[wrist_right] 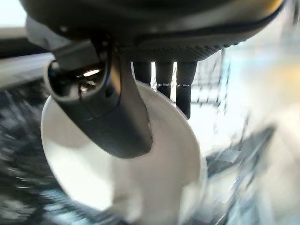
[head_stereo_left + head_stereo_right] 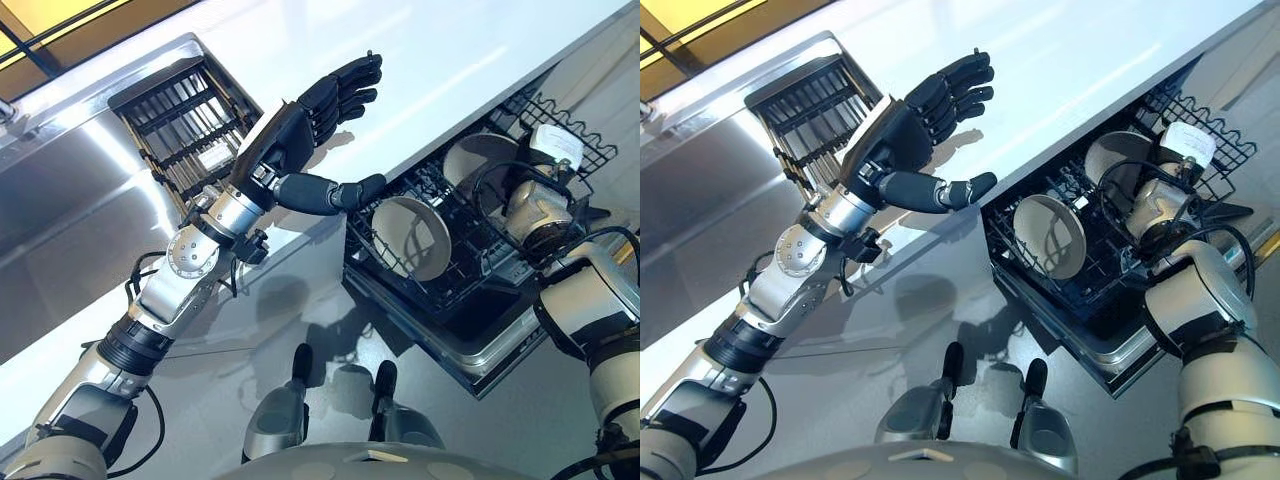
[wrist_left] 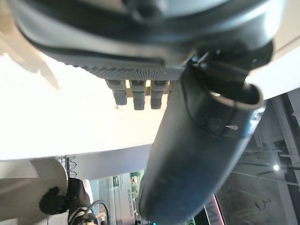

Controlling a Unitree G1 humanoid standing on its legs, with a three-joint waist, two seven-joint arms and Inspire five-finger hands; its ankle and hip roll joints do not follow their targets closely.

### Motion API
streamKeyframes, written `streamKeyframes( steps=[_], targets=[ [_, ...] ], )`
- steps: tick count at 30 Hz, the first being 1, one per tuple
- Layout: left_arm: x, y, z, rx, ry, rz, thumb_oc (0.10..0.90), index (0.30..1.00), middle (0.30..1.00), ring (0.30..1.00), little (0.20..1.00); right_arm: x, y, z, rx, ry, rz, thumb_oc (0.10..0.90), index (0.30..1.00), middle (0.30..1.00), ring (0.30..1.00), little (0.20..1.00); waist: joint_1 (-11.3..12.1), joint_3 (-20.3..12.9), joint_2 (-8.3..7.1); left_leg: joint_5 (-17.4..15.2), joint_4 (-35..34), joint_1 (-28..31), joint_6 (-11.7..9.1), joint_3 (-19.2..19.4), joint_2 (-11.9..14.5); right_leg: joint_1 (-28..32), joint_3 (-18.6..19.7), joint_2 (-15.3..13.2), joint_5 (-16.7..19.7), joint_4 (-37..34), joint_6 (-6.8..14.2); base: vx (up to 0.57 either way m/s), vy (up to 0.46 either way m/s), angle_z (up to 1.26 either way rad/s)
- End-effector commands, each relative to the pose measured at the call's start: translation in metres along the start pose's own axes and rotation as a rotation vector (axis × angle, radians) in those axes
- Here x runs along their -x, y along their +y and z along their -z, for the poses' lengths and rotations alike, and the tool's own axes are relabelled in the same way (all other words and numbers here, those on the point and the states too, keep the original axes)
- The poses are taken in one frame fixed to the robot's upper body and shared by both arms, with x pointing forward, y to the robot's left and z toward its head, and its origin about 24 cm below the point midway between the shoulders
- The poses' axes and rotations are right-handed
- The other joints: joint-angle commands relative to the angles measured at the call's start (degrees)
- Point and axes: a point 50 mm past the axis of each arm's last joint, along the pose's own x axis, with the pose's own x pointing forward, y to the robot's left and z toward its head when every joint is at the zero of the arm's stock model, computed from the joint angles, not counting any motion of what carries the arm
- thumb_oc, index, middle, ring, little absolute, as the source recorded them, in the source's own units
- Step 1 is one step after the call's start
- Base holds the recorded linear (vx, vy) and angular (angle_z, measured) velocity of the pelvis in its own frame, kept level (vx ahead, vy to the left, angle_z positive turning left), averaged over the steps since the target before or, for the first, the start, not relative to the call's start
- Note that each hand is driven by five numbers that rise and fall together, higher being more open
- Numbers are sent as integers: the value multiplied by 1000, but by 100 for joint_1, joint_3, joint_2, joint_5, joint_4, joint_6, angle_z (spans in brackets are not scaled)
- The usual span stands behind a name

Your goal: Pick up plates and place into dishwasher.

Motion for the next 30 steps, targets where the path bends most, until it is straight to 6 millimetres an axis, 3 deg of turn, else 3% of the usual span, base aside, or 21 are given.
streamKeyframes(
  steps=[1,10,24,30],
  targets=[
    [-17,1,-45,-43,-288,-4,800,900,900,900,900,6,-23,-58,-111,-221,118,800,900,900,900,900,-20,1,-205,-418,18,124,233,158,-467,13,117,51,50,245,112,36,20,-4],
    [-8,2,-39,-51,-273,-43,800,900,900,900,900,15,-30,-51,-233,-245,165,800,900,900,900,900,-183,-50,-272,-494,28,266,245,229,-461,118,251,81,31,242,116,28,5,-5],
    [-1,1,-37,-64,-259,-50,800,900,900,900,900,19,-29,-34,-235,-213,198,800,900,900,900,900,-286,-169,-342,-475,13,363,261,301,-446,176,345,96,77,230,125,7,-2,-1],
    [0,1,-38,-67,-259,-54,800,900,900,900,900,23,-34,-36,-298,-245,207,800,900,900,900,900,-336,-215,-370,-487,7,397,260,317,-428,203,399,116,80,209,129,-6,0,0]
  ],
)
